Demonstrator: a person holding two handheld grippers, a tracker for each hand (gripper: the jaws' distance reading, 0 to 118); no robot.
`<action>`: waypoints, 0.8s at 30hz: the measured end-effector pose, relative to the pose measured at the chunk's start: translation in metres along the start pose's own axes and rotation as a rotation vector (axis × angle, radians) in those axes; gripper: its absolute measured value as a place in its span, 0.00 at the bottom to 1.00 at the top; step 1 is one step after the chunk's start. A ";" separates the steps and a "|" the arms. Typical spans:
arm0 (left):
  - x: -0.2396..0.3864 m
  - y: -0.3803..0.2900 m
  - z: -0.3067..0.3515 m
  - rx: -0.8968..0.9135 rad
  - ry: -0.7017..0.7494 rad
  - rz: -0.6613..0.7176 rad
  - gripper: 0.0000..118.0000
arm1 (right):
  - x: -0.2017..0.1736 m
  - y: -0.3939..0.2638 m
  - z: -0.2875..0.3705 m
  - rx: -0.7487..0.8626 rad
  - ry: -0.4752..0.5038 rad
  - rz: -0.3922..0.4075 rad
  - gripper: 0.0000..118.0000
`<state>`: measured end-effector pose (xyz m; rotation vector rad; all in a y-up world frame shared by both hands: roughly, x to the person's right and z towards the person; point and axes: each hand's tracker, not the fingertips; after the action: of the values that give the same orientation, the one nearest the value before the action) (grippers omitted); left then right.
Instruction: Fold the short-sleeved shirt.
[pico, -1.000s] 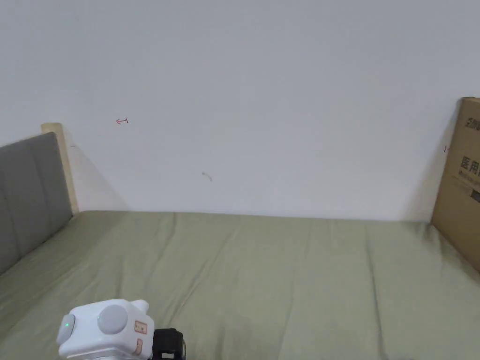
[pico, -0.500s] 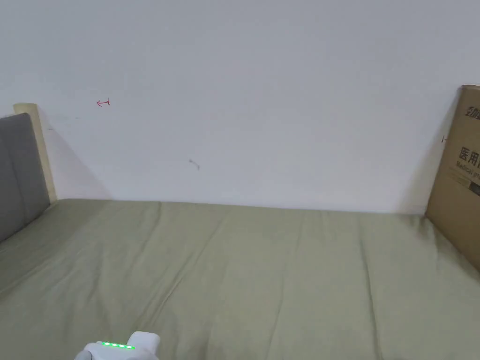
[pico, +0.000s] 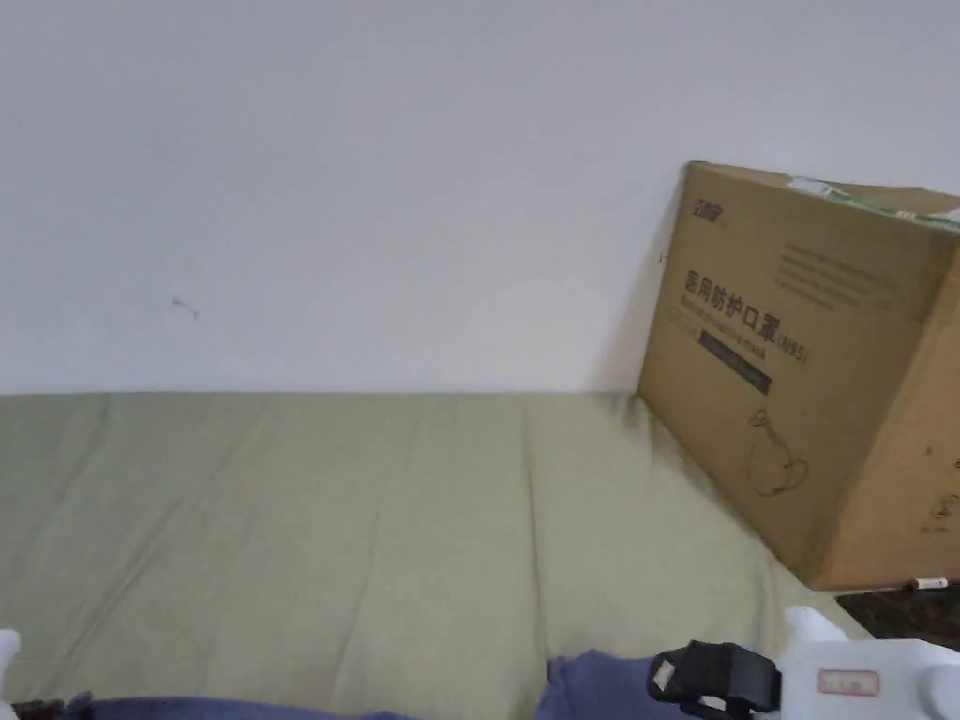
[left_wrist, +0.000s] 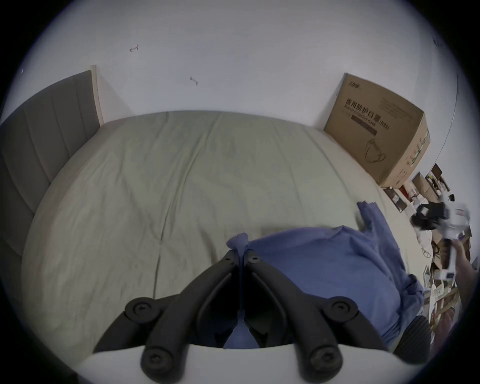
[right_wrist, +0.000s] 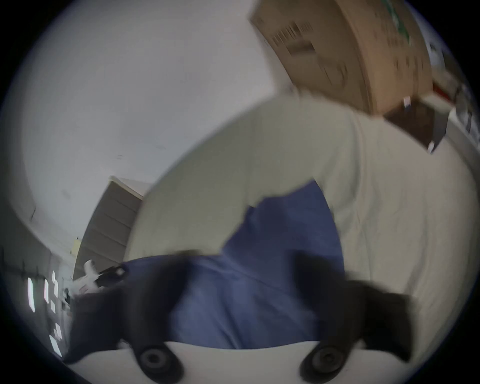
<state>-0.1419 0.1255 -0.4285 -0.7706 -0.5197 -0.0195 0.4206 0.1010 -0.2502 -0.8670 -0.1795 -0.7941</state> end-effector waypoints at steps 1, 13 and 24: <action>0.001 -0.003 0.003 0.007 -0.003 0.001 0.01 | 0.007 0.008 -0.015 -0.070 -0.032 -0.048 1.00; -0.005 -0.011 0.005 -0.035 0.024 -0.015 0.01 | 0.006 0.018 -0.093 -0.201 -0.431 0.380 0.30; 0.029 0.008 0.097 0.051 0.016 0.000 0.01 | -0.064 0.002 0.064 0.167 -0.181 0.418 0.01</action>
<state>-0.1579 0.2013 -0.3631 -0.7204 -0.5037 -0.0125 0.3872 0.1841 -0.2381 -0.7823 -0.2118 -0.3055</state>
